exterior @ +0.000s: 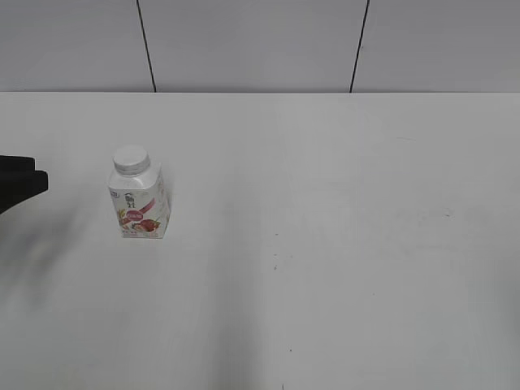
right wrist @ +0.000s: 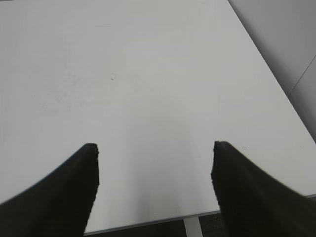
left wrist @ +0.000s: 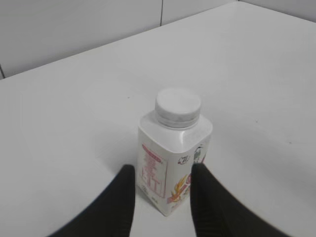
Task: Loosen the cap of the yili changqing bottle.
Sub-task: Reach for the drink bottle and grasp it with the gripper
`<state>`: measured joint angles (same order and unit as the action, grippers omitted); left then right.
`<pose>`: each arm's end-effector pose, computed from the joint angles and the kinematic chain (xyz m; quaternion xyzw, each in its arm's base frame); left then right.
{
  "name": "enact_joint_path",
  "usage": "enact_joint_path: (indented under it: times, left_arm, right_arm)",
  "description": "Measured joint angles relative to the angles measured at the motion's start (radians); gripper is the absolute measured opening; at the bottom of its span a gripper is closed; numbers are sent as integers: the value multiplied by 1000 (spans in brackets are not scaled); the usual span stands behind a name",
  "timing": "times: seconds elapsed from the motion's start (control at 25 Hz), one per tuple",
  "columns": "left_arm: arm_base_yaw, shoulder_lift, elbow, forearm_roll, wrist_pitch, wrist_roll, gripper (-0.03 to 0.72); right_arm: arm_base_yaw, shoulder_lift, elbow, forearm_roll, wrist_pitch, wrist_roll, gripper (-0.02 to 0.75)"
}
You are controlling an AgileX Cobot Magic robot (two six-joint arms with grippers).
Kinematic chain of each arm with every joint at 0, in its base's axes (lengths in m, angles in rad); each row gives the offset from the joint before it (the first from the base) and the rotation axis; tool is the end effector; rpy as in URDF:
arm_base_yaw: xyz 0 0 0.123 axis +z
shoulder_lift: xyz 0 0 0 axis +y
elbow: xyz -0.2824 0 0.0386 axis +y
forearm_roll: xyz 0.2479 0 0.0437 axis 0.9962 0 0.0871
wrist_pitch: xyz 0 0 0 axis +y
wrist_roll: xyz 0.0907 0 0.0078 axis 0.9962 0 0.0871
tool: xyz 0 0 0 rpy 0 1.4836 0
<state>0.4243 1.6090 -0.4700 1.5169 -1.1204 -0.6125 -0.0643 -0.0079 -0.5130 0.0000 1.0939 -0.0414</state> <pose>0.2308 0.0145 0.1645 0.3252 0.7558 -0.2527 0.5091 -0.0090 0.0006 0.2780 0.0098 0.8564 -0.0273 0.5156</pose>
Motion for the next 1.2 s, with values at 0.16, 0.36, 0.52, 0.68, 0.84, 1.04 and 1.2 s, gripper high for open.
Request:
enact_joint_path:
  times: [0.16, 0.36, 0.52, 0.68, 0.84, 1.04, 1.2]
  left_arm:
    - [0, 2, -27, 41, -34, 4, 246]
    - [0, 66, -67, 70, -81, 7, 242]
    - [0, 154, -105, 91, -83, 11, 242]
    - [0, 235, -166, 133, -84, 12, 242]
    - [0, 315, -230, 162, -84, 14, 299]
    - [-3, 384, -303, 199, -84, 14, 595]
    - [-15, 441, -355, 205, -85, 14, 656]
  right_arm:
    - [0, 0, 0, 0, 0, 0, 563]
    - [0, 0, 0, 0, 0, 0, 563]
    - [0, 0, 0, 0, 0, 0, 563]
    - [0, 0, 0, 0, 0, 0, 563]
    - [0, 0, 0, 0, 0, 0, 563]
    - [0, 0, 0, 0, 0, 0, 563]
    - [0, 0, 0, 0, 0, 0, 563]
